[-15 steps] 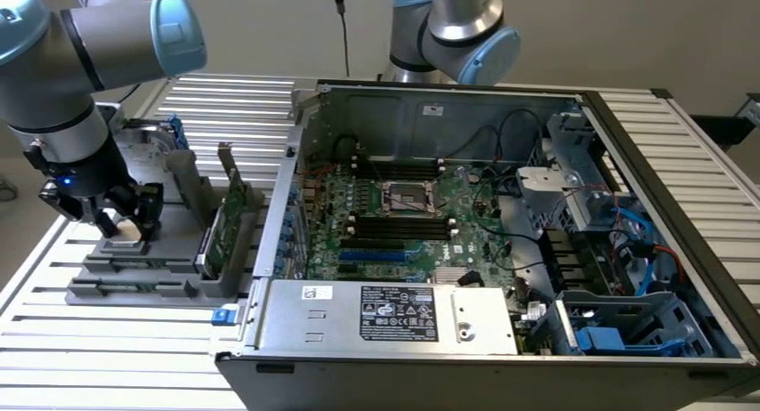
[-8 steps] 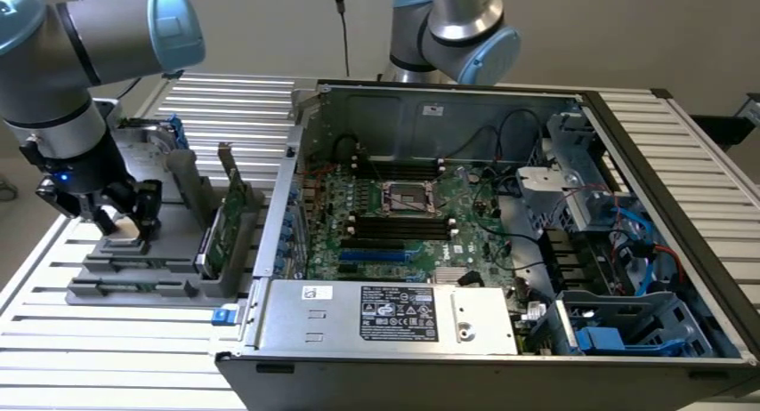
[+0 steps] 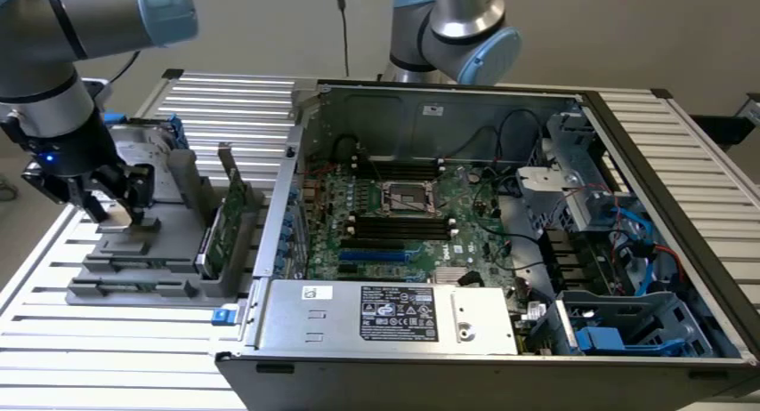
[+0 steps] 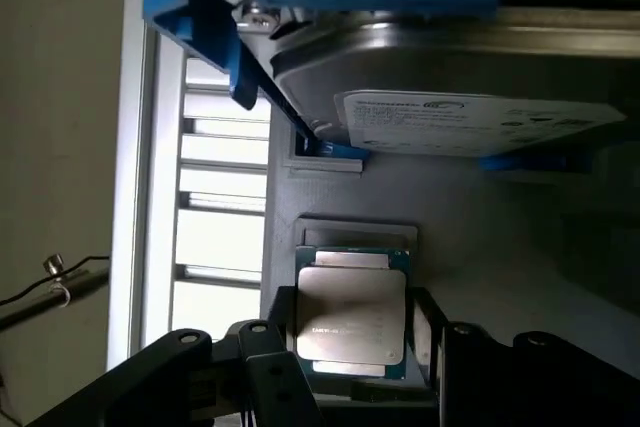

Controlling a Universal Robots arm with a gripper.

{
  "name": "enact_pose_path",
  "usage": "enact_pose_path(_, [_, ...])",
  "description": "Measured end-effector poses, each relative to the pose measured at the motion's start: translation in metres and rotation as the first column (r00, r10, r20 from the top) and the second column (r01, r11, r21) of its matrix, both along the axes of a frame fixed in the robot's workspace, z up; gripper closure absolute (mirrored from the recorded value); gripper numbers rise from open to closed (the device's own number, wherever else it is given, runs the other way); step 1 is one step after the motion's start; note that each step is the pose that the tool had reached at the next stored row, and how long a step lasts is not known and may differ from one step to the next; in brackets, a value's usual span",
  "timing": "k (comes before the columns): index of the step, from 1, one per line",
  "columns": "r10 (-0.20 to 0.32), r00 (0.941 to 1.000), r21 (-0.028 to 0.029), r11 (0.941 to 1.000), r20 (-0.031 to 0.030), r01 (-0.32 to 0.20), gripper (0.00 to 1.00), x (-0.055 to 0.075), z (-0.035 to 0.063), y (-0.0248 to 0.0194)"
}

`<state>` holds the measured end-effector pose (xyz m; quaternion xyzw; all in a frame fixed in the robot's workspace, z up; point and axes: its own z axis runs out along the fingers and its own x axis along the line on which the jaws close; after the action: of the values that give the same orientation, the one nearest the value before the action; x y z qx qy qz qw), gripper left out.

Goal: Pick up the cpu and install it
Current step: 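Pick up the cpu and move it towards the insertion slot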

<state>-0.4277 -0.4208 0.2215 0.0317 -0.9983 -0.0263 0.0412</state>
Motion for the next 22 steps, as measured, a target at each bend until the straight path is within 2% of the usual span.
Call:
enact_pose_path(15, [-0.006,1.0000,0.0000,1.0000,-0.0019,0.006,0.45,0.021,0.0682,0.0000])
enact_pose_path(22, [-0.006,1.0000,0.0000,1.0000,-0.0066,0.006,0.45,0.040,0.1001,0.0000])
